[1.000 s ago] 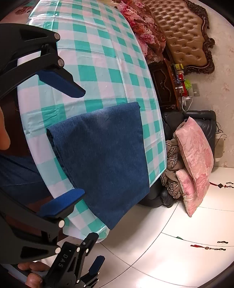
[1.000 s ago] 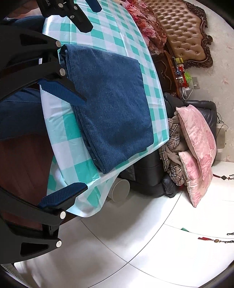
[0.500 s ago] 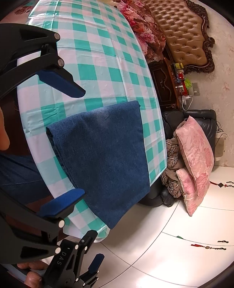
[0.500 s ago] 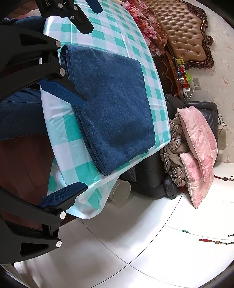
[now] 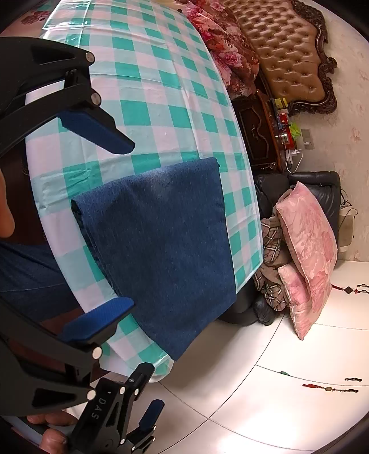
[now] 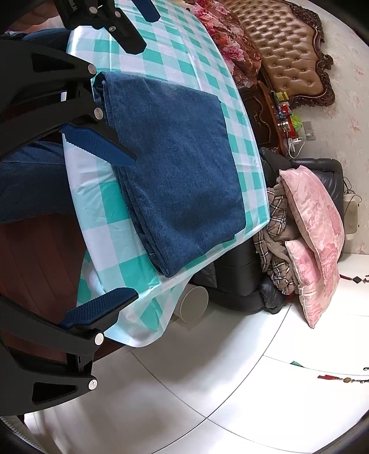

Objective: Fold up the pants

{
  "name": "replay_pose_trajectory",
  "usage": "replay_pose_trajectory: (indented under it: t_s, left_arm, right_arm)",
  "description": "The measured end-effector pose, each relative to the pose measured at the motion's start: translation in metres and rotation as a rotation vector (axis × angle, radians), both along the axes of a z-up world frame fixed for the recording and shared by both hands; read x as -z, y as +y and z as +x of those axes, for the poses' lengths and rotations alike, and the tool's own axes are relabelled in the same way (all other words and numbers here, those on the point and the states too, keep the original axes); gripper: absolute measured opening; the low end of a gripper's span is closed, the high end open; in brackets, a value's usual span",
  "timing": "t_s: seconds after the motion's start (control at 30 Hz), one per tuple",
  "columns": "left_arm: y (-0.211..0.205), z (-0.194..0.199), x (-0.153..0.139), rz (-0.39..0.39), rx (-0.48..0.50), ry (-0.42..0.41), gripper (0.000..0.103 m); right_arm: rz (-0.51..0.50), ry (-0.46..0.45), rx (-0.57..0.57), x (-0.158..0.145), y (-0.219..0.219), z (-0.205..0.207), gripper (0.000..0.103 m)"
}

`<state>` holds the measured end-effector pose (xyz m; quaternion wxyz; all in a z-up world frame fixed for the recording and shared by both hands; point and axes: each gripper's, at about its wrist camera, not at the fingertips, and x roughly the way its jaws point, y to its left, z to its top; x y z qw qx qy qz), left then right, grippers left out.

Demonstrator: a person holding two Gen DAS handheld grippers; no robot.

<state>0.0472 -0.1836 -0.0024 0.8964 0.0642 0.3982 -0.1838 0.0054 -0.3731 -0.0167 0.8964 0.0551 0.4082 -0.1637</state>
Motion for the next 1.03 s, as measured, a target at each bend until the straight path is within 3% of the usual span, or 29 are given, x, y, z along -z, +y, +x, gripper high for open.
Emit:
replay_pose_trajectory:
  t_s: [0.57,0.8,0.9,0.97,1.03]
  left_arm:
    - [-0.002,0.003,-0.002,-0.002,0.020,0.002,0.101]
    - [-0.004,-0.006,-0.006,-0.062,0.069,-0.054,0.101]
    - [0.014,-0.006,-0.006,-0.107,0.080,-0.027,0.101]
    - [0.046,-0.012,-0.010,-0.118,0.057,-0.070,0.101]
    - [0.093,-0.020,-0.010,-0.091,-0.042,-0.126,0.101]
  right_arm:
    - [0.006,-0.005,0.006,-0.002,-0.006,0.003,0.084]
    - [0.009,-0.013,0.018,-0.002,-0.010,0.001,0.084]
    - [0.022,0.013,0.041,0.007,-0.015,0.007,0.084]
    - [0.037,0.001,0.069,0.008,-0.018,0.014,0.084]
    - [0.050,-0.016,0.102,0.007,-0.019,0.021,0.084]
